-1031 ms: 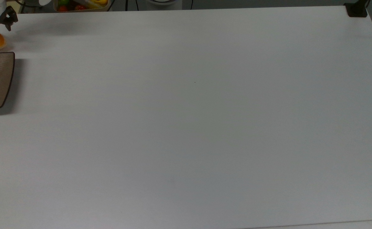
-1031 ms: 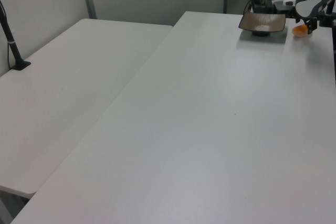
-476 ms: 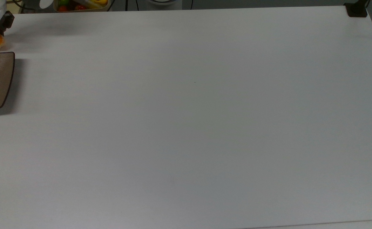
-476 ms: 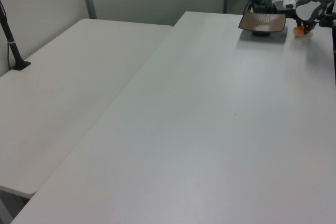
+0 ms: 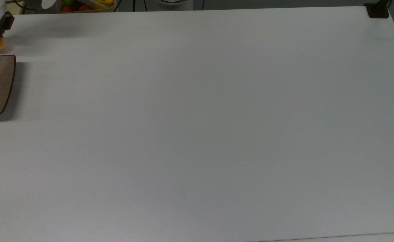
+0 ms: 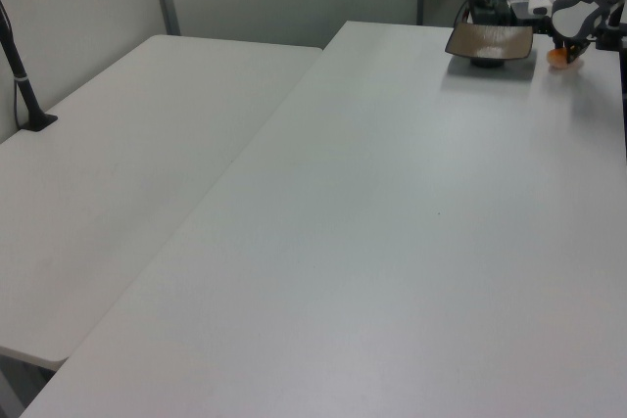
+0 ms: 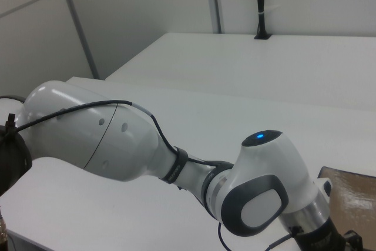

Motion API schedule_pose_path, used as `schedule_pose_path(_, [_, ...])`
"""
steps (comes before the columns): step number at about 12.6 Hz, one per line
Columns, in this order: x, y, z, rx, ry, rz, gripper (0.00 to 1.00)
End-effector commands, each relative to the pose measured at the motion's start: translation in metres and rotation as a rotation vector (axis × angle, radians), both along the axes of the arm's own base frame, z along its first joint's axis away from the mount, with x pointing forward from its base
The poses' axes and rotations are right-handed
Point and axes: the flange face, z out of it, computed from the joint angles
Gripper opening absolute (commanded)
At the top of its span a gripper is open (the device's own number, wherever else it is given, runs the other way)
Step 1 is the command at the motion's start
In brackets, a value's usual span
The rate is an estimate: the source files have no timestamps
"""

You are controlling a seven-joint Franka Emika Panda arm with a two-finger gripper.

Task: Bread is placed on a ceramic plate
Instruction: 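Lift the bread slice and carry it over the brown plate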

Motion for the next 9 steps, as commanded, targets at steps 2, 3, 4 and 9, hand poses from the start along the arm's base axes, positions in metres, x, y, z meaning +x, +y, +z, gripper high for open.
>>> schedule_pose_path(2, [-0.002,-0.001,0.011,-0.011,-0.013,0.016,0.35])
schedule_pose_path(3, [-0.002,0.000,0.018,-0.013,-0.025,0.016,0.35])
schedule_pose_path(4, [-0.003,0.000,0.024,-0.006,-0.028,0.005,0.35])
schedule_pose_path(9, [-0.011,0.007,0.060,0.042,-0.022,-0.047,0.35])
